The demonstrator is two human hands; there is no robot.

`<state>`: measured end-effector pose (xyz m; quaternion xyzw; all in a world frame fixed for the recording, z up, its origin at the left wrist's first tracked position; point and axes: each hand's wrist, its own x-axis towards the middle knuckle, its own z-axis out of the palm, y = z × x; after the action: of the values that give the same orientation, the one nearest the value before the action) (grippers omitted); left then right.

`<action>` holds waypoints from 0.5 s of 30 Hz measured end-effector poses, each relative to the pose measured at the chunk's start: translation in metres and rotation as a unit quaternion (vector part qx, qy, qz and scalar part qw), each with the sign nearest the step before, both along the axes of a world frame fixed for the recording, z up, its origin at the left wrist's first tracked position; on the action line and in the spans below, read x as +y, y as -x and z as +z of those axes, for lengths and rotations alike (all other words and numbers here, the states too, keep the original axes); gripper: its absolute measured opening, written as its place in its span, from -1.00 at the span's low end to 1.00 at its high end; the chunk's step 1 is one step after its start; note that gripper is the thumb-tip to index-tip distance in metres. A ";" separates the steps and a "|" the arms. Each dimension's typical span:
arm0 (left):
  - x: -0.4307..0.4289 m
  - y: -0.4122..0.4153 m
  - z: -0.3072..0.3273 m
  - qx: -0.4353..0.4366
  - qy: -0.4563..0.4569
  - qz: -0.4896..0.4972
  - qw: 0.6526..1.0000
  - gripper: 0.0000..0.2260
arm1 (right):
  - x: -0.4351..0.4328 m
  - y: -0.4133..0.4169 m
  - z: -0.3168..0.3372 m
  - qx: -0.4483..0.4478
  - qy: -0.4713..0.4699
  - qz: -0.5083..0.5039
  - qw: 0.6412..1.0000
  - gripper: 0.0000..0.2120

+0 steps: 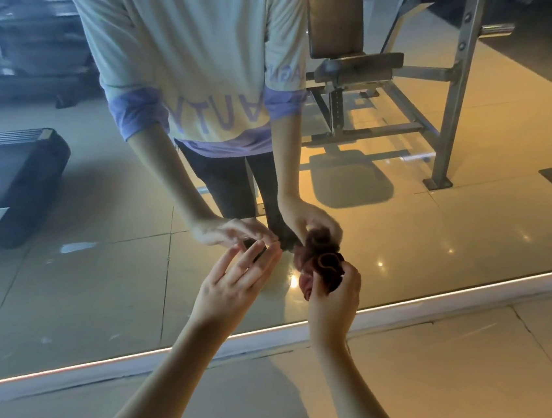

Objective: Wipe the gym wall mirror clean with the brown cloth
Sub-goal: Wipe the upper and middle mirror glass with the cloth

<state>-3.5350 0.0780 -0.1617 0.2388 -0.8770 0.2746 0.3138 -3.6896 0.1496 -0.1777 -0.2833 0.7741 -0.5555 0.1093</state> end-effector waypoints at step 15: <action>0.004 -0.021 -0.007 0.002 0.020 0.030 0.999 -0.64 | 0.002 -0.021 -0.020 -0.011 -0.016 0.054 0.998 -0.73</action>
<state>-3.5141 0.0825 -0.1685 0.2596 -0.8631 0.3008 0.3118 -3.6682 0.1516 -0.1973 -0.3163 0.7655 -0.5392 0.1523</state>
